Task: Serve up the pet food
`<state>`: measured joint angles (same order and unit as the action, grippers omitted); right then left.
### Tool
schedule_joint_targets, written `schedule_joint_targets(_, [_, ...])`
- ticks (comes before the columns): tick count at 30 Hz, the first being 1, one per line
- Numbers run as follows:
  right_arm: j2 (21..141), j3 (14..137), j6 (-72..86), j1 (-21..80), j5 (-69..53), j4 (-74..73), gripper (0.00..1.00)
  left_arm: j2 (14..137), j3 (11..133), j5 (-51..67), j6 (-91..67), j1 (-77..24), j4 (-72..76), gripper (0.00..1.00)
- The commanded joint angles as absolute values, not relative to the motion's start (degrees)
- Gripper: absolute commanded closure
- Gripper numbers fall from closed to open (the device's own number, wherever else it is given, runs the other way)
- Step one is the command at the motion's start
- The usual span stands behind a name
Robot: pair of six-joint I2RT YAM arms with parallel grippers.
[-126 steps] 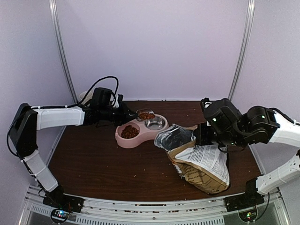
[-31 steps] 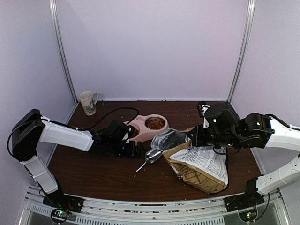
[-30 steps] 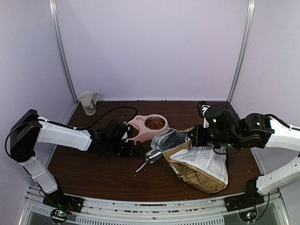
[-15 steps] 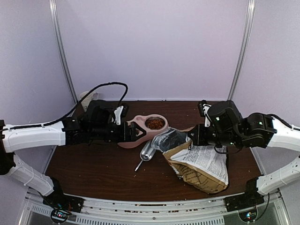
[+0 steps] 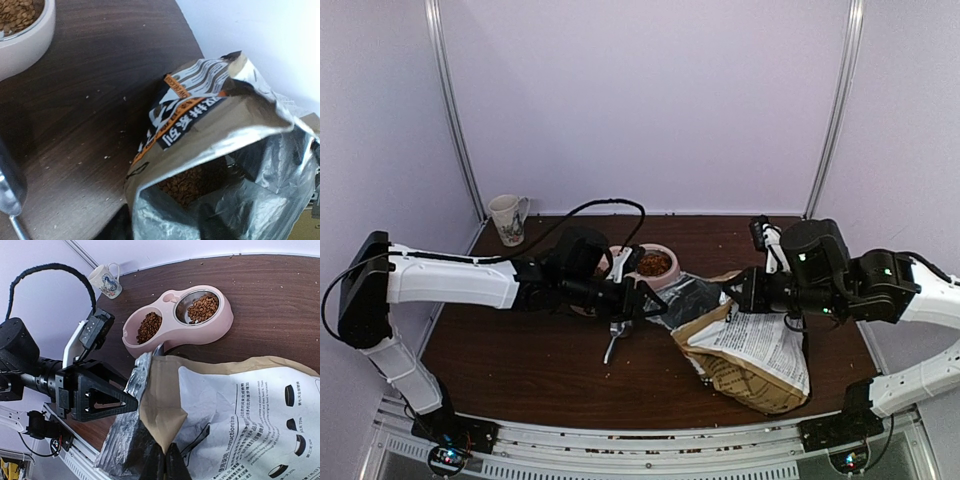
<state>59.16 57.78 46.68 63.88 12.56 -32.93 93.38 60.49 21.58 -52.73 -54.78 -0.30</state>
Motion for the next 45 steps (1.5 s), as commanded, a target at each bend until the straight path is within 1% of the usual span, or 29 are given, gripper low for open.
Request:
schedule_joint_targets(1, [57.0, 57.9, 46.1, 63.9, 11.8, -30.5, 1.0, 95.8, 61.6, 27.5, -57.6, -56.0, 12.9, 0.76])
schedule_joint_targets(2, [56.4, 58.0, 45.9, 63.9, 12.2, -31.1, 0.91, 96.1, 60.7, 27.8, -59.0, -56.2, 15.7, 0.93])
schedule_joint_targets(3, [55.7, 58.2, 45.7, 63.9, 13.0, -32.1, 0.79, 96.2, 59.7, 27.9, -60.3, -56.2, 18.5, 1.0])
schedule_joint_targets(5, [53.6, 58.3, 45.4, 63.9, 15.7, -35.0, 0.52, 95.8, 58.3, 27.4, -61.4, -56.2, 22.2, 1.0])
schedule_joint_targets(6, [52.4, 58.1, 45.7, 63.7, 17.4, -37.8, 0.4, 95.5, 58.1, 26.7, -61.2, -56.2, 22.3, 1.0])
schedule_joint_targets(7, [50.8, 57.6, 46.2, 63.3, 19.3, -40.2, 0.32, 95.1, 58.3, 26.0, -60.7, -56.2, 21.4, 1.0])
schedule_joint_targets(9, [47.6, 55.5, 48.1, 61.4, 21.1, -44.3, 0.22, 94.7, 59.2, 24.9, -58.7, -56.2, 18.1, 1.0])
schedule_joint_targets(11, [44.0, 52.0, 49.9, 57.5, 20.2, -47.2, 0.16, 93.9, 60.2, 23.8, -56.6, -56.2, 14.9, 1.0])
schedule_joint_targets(13, [40.5, 48.0, 51.2, 53.7, 18.2, -49.1, 0.15, 92.9, 61.4, 22.6, -54.3, -56.1, 11.6, 1.0])
schedule_joint_targets(16, [36.3, 43.0, 54.3, 51.9, 17.8, -52.6, 0.16, 91.5, 63.9, 20.4, -50.0, -56.0, 5.0, 1.0])
schedule_joint_targets(20, [33.2, 38.0, 57.2, 52.0, 13.9, -53.0, 0.22, 90.4, 67.9, 19.1, -44.3, -55.7, -2.0, 1.0])
schedule_joint_targets(22, [33.4, 34.8, 57.4, 52.1, 8.7, -49.1, 0.26, 90.5, 70.8, 19.4, -41.1, -55.5, -4.9, 1.0])
schedule_joint_targets(25, [35.8, 30.7, 58.6, 54.1, 0.4, -38.8, 0.32, 91.3, 75.7, 21.3, -36.5, -55.4, -9.7, 1.0])
schedule_joint_targets(29, [41.4, 27.9, 60.7, 61.1, -6.1, -22.4, 0.33, 92.5, 82.7, 24.9, -29.0, -55.4, -17.5, 1.0])
schedule_joint_targets(32, [47.9, 30.1, 60.4, 66.5, -6.9, -14.5, 0.33, 92.7, 85.9, 27.2, -24.3, -55.5, -21.0, 1.0])
schedule_joint_targets(36, [58.3, 36.2, 57.2, 71.2, -6.9, -10.1, 0.32, 92.7, 88.4, 32.5, -20.0, -55.5, -23.6, 1.0])
schedule_joint_targets(42, [70.3, 46.2, 53.0, 74.2, -7.1, -3.0, 0.31, 92.3, 91.1, 37.5, -15.4, -55.9, -27.9, 1.0])
schedule_joint_targets(45, [72.6, 50.9, 50.5, 74.7, -6.9, -3.2, 0.31, 91.5, 92.1, 37.5, -12.9, -56.0, -31.1, 1.0])
